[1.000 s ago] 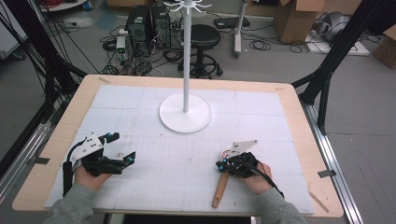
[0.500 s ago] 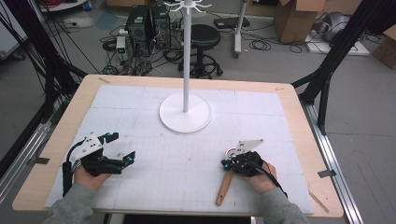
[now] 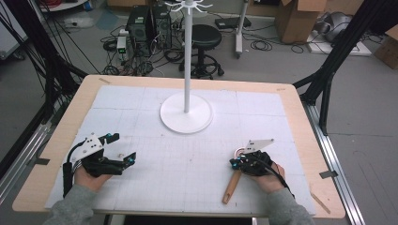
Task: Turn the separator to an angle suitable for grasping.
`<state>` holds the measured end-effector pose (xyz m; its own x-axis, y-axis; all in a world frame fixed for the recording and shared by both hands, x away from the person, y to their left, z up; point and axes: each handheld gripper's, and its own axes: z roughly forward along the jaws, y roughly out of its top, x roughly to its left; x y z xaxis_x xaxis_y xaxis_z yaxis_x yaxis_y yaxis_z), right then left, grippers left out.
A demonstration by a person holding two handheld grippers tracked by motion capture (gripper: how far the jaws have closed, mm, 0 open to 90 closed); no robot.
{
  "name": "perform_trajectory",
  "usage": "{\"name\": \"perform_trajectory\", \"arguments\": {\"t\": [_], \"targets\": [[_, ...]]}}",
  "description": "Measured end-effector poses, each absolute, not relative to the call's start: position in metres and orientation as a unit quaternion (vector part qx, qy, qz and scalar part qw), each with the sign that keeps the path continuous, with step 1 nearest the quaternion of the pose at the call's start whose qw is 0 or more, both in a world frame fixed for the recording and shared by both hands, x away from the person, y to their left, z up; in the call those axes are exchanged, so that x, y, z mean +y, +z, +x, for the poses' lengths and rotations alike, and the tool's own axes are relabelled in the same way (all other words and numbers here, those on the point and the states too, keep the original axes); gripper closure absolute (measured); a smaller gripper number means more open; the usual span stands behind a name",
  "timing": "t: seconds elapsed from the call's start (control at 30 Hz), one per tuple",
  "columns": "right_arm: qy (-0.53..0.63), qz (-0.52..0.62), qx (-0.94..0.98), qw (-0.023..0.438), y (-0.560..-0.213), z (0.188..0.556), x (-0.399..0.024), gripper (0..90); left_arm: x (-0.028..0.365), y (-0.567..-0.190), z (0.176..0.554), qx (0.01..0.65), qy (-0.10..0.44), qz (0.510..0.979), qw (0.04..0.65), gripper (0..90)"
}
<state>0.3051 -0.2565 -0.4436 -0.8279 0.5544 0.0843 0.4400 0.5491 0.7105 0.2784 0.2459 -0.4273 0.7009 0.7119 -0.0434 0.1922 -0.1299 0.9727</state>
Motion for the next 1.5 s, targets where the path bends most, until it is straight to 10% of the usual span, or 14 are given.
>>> {"name": "perform_trajectory", "arguments": {"t": [1.5], "targets": [[0.444,0.27,0.853,0.038,-0.431,0.249,-0.289,89.9,0.247,-0.428,0.28,0.318,0.226,0.713,0.583,1.8]]}}
